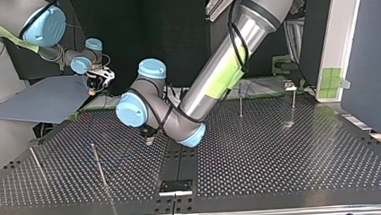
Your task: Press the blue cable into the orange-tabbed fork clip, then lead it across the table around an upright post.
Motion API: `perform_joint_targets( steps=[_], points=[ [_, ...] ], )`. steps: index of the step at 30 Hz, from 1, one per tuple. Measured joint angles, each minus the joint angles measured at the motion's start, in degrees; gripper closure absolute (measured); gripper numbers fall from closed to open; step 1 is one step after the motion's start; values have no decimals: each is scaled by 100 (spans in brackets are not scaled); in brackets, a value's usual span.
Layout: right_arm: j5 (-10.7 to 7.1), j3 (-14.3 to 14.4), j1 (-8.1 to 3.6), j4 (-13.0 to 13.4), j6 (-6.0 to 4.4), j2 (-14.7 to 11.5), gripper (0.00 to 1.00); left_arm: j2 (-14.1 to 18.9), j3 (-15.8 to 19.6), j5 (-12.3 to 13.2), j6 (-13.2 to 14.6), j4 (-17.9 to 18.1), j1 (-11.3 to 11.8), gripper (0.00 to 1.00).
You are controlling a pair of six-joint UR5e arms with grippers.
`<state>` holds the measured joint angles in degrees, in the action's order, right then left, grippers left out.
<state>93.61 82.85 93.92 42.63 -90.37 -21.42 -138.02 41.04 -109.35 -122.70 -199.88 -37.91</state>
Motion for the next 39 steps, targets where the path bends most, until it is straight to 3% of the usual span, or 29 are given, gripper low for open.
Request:
perform_joint_targets(
  steps=[5, 12, 19, 23, 29, 39],
  points=[
    [0, 0, 0, 0, 4, 8, 100, 89, 122, 119, 19, -21, -41, 0],
    [0, 0, 7, -1, 8, 11, 100, 451, 497, 340, 190, 287, 10, 0],
    [0, 0, 7, 0, 7, 17, 100, 852, 891, 215, 570, 639, 1, 0],
    [0, 0, 8, 0, 5, 18, 100, 1076, 896, 97, 794, 549, -28, 0],
    [0, 0, 7, 10, -17, 19, 100, 1430, 697, 208, 1147, 226, -58, 0],
    [0, -11, 7, -1, -13, 19, 100, 1967, 668, 720, 1763, 54, -76, 0]
  ],
)
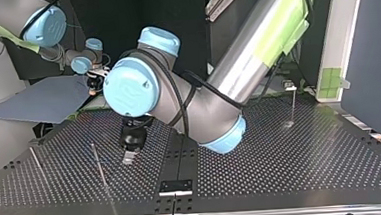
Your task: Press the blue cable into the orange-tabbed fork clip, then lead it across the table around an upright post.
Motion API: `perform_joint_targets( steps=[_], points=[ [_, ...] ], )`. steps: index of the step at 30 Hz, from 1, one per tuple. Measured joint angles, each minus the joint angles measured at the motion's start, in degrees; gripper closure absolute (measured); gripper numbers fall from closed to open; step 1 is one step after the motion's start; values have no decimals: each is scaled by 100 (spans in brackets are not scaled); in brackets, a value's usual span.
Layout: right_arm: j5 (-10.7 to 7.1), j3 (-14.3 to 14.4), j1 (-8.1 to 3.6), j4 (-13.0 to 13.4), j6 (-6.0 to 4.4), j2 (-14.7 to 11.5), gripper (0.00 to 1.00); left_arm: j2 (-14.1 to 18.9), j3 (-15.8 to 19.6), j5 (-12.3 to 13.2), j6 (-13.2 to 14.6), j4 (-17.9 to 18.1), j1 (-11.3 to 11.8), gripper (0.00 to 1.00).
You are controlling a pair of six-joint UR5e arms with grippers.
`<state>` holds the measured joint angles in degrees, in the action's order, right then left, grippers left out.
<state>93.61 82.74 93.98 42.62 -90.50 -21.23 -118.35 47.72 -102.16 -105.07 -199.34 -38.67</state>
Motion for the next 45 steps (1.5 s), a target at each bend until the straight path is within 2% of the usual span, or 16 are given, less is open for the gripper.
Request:
perform_joint_targets(
  steps=[5, 9, 15, 22, 29, 36, 45],
  points=[
    [-6, -20, -2, -50, -10, 0, 100, -21, -18, 294, 295, 84, 0, 0],
    [-8, -34, -2, -100, -9, 0, 100, -188, -52, 520, 551, 109, -8, 0],
    [-6, -39, 0, -119, -13, -1, 100, -466, -193, 634, 910, 159, -35, 0],
    [-1, -39, 2, -122, -14, 0, 100, -514, -236, 697, 937, 264, -52, 0],
    [-1, -41, 0, -122, -14, 0, 100, -515, -238, 546, 876, 239, -54, 0],
    [-8, -38, 0, -127, -14, 0, 100, -515, -236, 129, 852, 72, -60, 0],
    [-10, -35, 1, -135, -14, 0, 100, -514, -235, -308, 879, 38, -87, 0]
  ],
)
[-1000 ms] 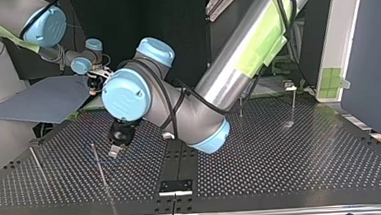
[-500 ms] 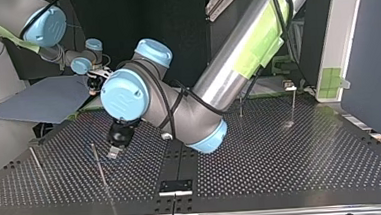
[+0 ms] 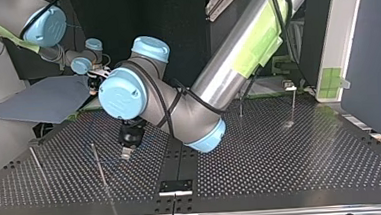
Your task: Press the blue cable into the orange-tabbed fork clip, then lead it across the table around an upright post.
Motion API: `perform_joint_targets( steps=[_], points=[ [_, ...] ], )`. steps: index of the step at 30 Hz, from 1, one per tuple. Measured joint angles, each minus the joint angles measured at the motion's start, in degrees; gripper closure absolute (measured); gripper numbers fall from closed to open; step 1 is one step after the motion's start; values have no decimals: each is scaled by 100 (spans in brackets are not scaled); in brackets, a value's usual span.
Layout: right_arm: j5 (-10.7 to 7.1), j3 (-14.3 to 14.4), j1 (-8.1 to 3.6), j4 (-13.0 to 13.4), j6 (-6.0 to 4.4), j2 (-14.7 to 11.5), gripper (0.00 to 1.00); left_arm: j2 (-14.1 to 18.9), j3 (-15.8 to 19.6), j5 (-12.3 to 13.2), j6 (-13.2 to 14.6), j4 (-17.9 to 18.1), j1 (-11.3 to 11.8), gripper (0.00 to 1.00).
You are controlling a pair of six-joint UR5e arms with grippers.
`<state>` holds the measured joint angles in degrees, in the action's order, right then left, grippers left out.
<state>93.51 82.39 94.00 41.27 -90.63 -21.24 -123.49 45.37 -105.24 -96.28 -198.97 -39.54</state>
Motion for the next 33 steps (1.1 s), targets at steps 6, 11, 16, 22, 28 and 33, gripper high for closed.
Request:
perform_joint_targets(
  steps=[6, 11, 16, 22, 28, 33],
  points=[
    [1, -3, 0, 1, 0, 0, 100, 0, -1, -329, 171, 2, -4, 0],
    [-2, -3, 0, -5, 0, 0, 100, 0, -1, -332, 206, 9, -8, 0],
    [1, -2, 0, -16, 0, 0, 100, 4, -2, -201, 214, 31, -10, 0],
    [1, -1, 0, -17, 1, 0, 100, 3, -3, -88, 220, 98, -13, 0],
    [2, -3, 0, -18, 7, 0, 100, 4, -2, -10, 251, 161, -24, 0],
    [1, -3, 0, -17, 10, 0, 100, 5, -3, 54, 238, 213, -27, 0]
  ],
)
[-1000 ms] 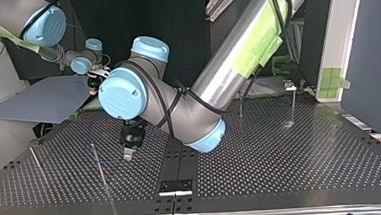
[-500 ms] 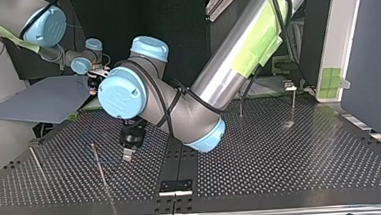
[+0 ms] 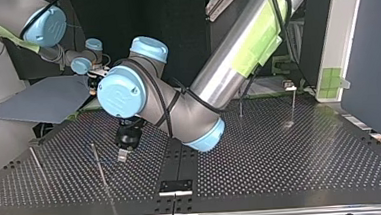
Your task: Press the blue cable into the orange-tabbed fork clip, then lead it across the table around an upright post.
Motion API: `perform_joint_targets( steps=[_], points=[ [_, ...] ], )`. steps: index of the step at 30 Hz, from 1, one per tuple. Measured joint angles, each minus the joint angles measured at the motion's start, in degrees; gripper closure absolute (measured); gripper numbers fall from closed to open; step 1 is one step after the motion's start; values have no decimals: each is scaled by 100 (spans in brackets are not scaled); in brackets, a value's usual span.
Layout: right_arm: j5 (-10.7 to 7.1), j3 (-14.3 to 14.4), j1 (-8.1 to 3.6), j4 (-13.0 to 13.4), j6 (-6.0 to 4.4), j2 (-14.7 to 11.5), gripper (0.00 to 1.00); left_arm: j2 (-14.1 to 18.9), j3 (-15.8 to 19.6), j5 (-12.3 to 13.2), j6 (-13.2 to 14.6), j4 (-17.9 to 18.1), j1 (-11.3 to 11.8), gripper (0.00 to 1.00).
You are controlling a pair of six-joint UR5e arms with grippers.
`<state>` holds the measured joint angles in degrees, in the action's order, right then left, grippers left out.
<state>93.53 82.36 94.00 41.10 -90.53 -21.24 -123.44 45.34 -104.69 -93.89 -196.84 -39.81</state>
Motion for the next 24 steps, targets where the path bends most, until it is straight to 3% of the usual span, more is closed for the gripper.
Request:
perform_joint_targets(
  steps=[10, 18, 24],
  points=[
    [0, -1, 8, 1, 7, 0, 100, -3, 4, 73, -33, -5, 1, 0],
    [-1, 0, 9, -4, 0, 0, 100, 114, 195, -265, -34, -252, -24, 0],
    [-3, 2, 10, -33, 12, 0, 100, 437, 532, -380, -123, -30, -30, 0]
  ],
)
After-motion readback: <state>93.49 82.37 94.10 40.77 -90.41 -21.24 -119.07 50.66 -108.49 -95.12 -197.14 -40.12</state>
